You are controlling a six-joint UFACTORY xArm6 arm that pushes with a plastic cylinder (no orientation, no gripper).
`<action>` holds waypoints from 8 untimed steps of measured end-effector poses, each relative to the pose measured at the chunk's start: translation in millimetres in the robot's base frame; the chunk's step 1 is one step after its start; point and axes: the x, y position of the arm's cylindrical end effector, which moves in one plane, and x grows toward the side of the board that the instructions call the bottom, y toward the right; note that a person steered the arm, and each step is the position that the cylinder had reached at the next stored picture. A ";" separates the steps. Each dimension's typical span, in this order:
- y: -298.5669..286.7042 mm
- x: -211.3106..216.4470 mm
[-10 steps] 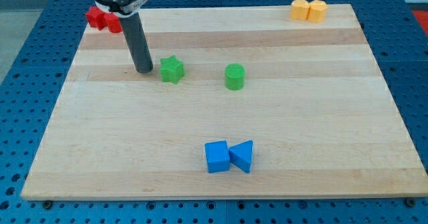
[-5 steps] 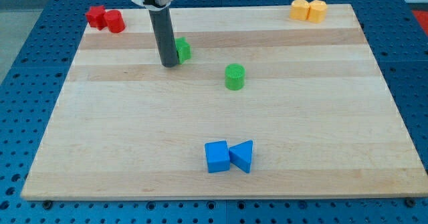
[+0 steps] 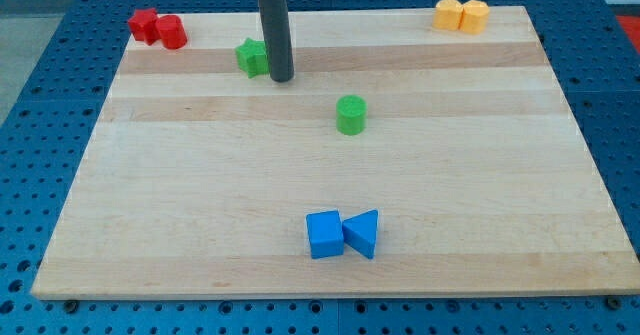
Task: Place green star right horizontally towards red circle
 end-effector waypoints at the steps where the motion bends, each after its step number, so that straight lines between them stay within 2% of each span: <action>1: -35.6 -2.9; 3: -78.6 -62.6; 4: -78.0 -71.3; 6: -42.9 -43.8; 8: -13.7 -34.4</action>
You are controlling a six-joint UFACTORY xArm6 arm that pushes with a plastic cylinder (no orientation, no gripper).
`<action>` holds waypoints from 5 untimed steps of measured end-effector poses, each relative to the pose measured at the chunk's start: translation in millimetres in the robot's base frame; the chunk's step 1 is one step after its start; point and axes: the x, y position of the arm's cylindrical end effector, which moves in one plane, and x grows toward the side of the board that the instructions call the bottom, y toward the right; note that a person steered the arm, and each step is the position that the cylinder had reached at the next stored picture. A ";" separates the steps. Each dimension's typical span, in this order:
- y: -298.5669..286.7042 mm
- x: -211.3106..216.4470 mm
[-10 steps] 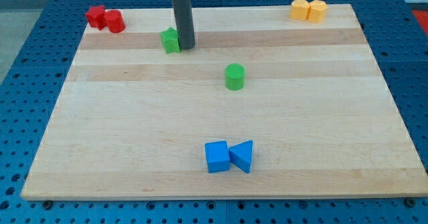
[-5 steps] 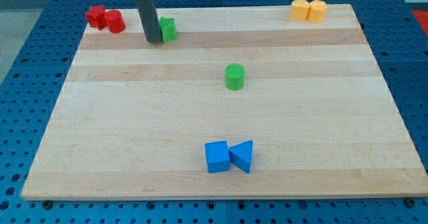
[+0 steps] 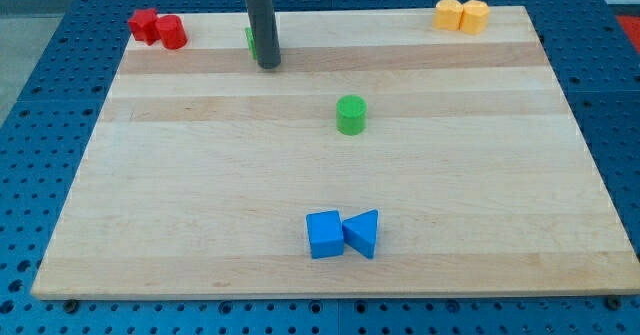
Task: Place green star right horizontally towards red circle
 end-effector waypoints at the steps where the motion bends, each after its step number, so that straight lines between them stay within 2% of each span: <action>1: 5.5 -4.0; 3: -11.1 -31.0; 5: -8.9 -35.3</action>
